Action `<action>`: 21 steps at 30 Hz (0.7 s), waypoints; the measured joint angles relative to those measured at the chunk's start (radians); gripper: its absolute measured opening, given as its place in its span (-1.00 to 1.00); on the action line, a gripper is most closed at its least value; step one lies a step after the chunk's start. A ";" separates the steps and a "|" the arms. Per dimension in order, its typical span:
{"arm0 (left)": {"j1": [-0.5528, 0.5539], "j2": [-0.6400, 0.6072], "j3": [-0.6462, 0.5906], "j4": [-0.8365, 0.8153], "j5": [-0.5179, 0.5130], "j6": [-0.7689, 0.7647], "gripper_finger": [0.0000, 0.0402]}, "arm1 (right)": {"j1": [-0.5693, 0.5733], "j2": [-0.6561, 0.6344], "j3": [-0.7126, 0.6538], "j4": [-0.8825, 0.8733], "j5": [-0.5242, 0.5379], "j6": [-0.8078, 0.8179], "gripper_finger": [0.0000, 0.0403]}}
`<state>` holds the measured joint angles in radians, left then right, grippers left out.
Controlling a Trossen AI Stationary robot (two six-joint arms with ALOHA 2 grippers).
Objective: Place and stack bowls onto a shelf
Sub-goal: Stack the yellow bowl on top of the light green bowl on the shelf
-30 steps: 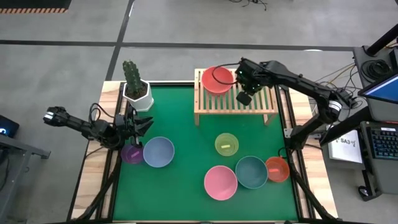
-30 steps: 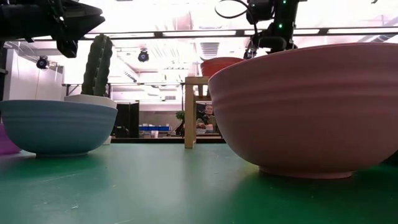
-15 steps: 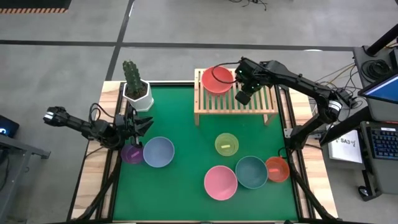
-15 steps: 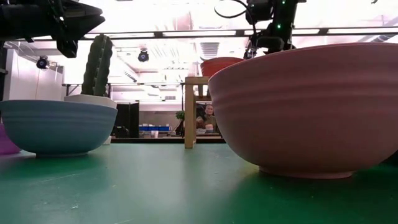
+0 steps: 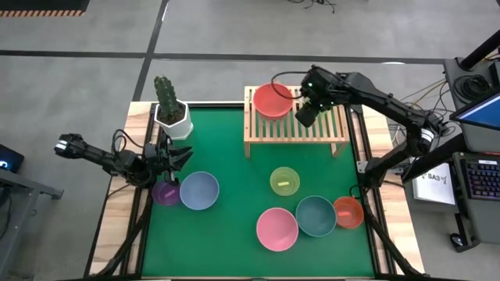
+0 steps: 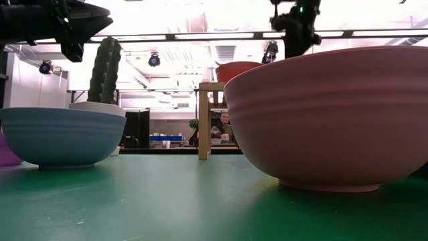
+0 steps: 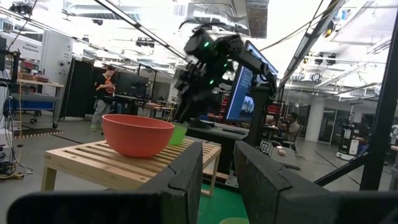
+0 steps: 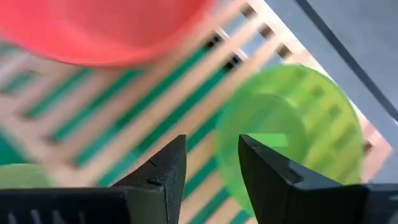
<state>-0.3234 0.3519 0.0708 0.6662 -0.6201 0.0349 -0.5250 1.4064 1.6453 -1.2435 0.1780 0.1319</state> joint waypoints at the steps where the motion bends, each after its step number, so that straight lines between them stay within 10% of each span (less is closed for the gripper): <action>1: 0.000 0.000 0.000 0.000 0.000 0.000 -0.62 | 0.019 -0.004 0.014 0.000 -0.004 0.019 -0.32; 21: 0.000 0.000 0.000 0.000 -0.001 0.000 -0.62 | 0.632 0.043 0.109 0.046 -0.007 0.615 -0.32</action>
<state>-0.3235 0.3519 0.0708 0.6664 -0.6213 0.0353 0.1074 1.4499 1.7546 -1.1977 0.1712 0.7466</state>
